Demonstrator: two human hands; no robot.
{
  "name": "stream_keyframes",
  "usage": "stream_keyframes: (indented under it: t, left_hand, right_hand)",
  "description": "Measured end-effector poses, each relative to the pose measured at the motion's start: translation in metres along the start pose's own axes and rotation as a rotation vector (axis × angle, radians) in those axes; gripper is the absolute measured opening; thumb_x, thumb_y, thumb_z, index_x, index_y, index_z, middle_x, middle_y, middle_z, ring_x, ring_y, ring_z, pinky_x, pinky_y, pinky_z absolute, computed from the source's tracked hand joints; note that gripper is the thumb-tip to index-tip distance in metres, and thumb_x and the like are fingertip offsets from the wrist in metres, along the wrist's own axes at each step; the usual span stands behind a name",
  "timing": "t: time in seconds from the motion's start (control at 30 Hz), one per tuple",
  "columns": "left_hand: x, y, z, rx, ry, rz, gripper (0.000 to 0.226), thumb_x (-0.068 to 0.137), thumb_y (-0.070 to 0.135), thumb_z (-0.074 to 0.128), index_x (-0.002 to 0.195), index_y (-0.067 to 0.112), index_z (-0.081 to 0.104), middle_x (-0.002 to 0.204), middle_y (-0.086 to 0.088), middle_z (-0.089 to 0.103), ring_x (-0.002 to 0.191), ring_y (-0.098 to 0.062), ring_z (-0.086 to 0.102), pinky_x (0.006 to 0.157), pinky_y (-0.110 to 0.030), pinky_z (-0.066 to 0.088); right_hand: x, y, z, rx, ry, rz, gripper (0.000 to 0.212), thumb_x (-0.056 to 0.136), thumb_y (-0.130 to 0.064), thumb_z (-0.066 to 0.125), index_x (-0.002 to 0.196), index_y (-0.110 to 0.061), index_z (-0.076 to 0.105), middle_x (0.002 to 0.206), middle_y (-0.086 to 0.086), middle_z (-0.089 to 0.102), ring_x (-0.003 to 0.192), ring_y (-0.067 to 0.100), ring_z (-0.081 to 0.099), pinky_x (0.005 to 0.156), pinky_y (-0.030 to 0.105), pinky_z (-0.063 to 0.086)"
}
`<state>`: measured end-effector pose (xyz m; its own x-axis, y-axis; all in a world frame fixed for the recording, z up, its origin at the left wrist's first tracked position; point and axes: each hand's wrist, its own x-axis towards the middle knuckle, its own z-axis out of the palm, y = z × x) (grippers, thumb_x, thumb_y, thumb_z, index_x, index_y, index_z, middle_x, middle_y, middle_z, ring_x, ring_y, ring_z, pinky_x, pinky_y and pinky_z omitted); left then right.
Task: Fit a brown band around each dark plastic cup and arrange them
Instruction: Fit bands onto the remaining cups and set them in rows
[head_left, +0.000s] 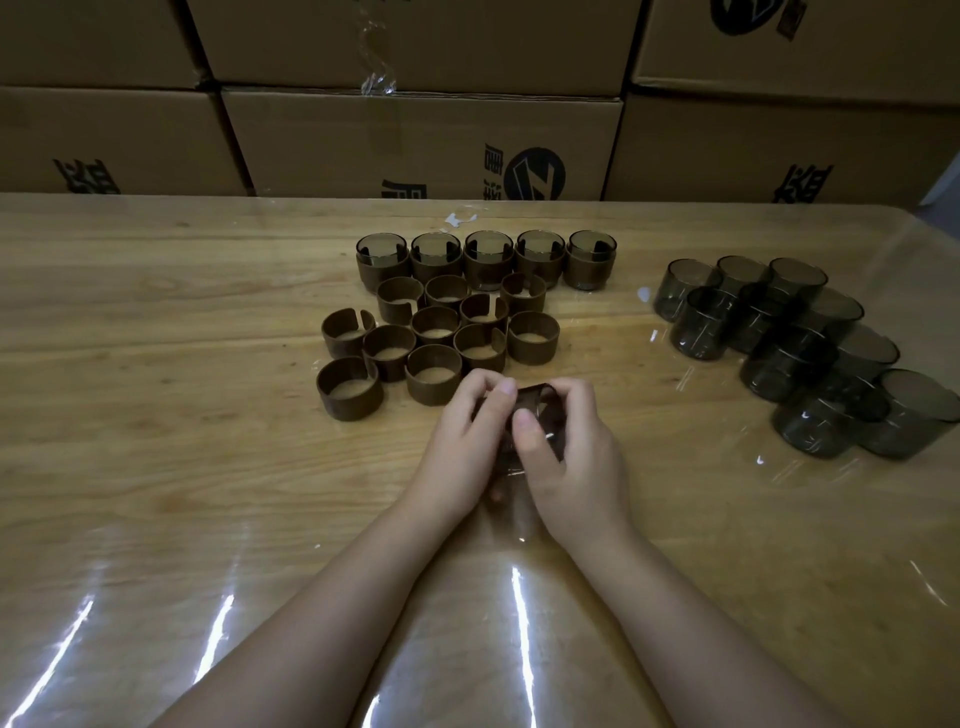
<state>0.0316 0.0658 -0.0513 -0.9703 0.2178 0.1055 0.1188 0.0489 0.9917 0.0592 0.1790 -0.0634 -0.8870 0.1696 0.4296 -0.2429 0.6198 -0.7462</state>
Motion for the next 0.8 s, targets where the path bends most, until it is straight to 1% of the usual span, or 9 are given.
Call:
stream_keyframes:
  t: [0.17, 0.23, 0.3, 0.37, 0.5, 0.57, 0.6, 0.7, 0.8]
  left_hand:
    - [-0.002, -0.003, 0.000, 0.262, 0.085, 0.069, 0.037, 0.075, 0.064, 0.043, 0.094, 0.033, 0.049, 0.074, 0.026, 0.063, 0.068, 0.007, 0.059, 0.056, -0.009, 0.042]
    - [-0.005, -0.004, 0.002, 0.403, 0.058, 0.104, 0.055, 0.070, 0.070, 0.040, 0.110, 0.033, 0.047, 0.080, 0.021, 0.063, 0.078, 0.005, 0.061, 0.066, -0.016, 0.047]
    - [-0.008, -0.004, 0.006, 0.549, -0.004, 0.176, 0.075, 0.070, 0.071, 0.040, 0.131, 0.028, 0.036, 0.095, 0.018, 0.060, 0.089, -0.008, 0.064, 0.076, -0.029, 0.052]
    - [-0.008, -0.005, 0.008, 0.589, 0.019, 0.220, 0.081, 0.070, 0.071, 0.040, 0.135, 0.023, 0.035, 0.099, 0.016, 0.055, 0.091, -0.009, 0.061, 0.077, -0.031, 0.052]
    - [-0.005, -0.008, 0.005, 0.463, 0.069, 0.313, 0.062, 0.072, 0.060, 0.050, 0.125, 0.029, 0.048, 0.112, 0.011, 0.048, 0.098, 0.007, 0.050, 0.078, -0.016, 0.046]
    - [-0.002, -0.007, 0.001, 0.277, 0.058, 0.200, 0.042, 0.074, 0.058, 0.052, 0.111, 0.039, 0.051, 0.107, 0.012, 0.057, 0.092, 0.005, 0.057, 0.073, -0.015, 0.048]
    - [0.001, -0.006, 0.000, 0.119, 0.072, 0.093, 0.036, 0.075, 0.058, 0.052, 0.104, 0.037, 0.056, 0.096, 0.011, 0.062, 0.080, 0.001, 0.061, 0.064, -0.019, 0.049]
    - [0.009, -0.006, -0.009, -0.200, 0.115, -0.158, 0.057, 0.080, 0.061, 0.044, 0.100, 0.013, 0.065, 0.063, 0.001, 0.065, 0.045, -0.009, 0.051, 0.039, -0.021, 0.038]
    - [0.012, -0.007, -0.014, -0.517, 0.105, -0.185, 0.071, 0.074, 0.070, 0.055, 0.114, 0.011, 0.059, 0.089, -0.010, 0.072, 0.055, -0.012, 0.061, 0.047, -0.025, 0.052]
  right_hand:
    - [0.001, 0.003, 0.002, 0.097, -0.024, 0.065, 0.037, 0.081, -0.066, 0.029, 0.091, -0.033, 0.044, 0.066, -0.009, 0.062, 0.067, 0.002, 0.059, 0.053, 0.020, 0.042]
    - [0.005, 0.005, 0.001, 0.226, -0.016, 0.214, 0.052, 0.078, -0.071, 0.024, 0.086, -0.028, 0.053, 0.071, -0.010, 0.064, 0.068, -0.002, 0.059, 0.058, 0.016, 0.041]
    - [0.010, 0.008, -0.001, 0.422, -0.032, 0.389, 0.067, 0.075, -0.075, 0.022, 0.089, -0.025, 0.063, 0.082, -0.007, 0.068, 0.075, -0.002, 0.062, 0.067, 0.021, 0.045]
    - [0.012, 0.010, -0.001, 0.456, -0.042, 0.407, 0.071, 0.075, -0.076, 0.022, 0.088, -0.023, 0.066, 0.085, -0.004, 0.070, 0.078, 0.002, 0.065, 0.068, 0.023, 0.047]
    - [0.012, 0.011, 0.001, 0.453, -0.097, 0.374, 0.073, 0.074, -0.078, 0.024, 0.094, -0.023, 0.067, 0.087, -0.002, 0.072, 0.084, 0.008, 0.067, 0.073, 0.029, 0.051]
    - [0.011, 0.010, 0.001, 0.507, -0.126, 0.339, 0.067, 0.075, -0.078, 0.026, 0.097, -0.027, 0.065, 0.077, -0.009, 0.070, 0.070, 0.002, 0.064, 0.060, 0.018, 0.048]
    - [0.011, 0.010, 0.000, 0.551, -0.132, 0.315, 0.064, 0.077, -0.076, 0.026, 0.100, -0.030, 0.064, 0.066, -0.009, 0.066, 0.058, 0.000, 0.059, 0.052, 0.013, 0.042]
    - [0.015, 0.011, -0.003, 0.608, -0.109, 0.312, 0.049, 0.092, -0.064, 0.025, 0.111, -0.034, 0.059, 0.053, -0.004, 0.056, 0.045, 0.003, 0.045, 0.045, 0.014, 0.036]
    - [0.020, 0.017, -0.003, 0.596, -0.036, 0.433, 0.022, 0.102, -0.033, 0.039, 0.104, -0.034, 0.061, 0.058, -0.009, 0.059, 0.050, 0.003, 0.050, 0.046, 0.017, 0.041]
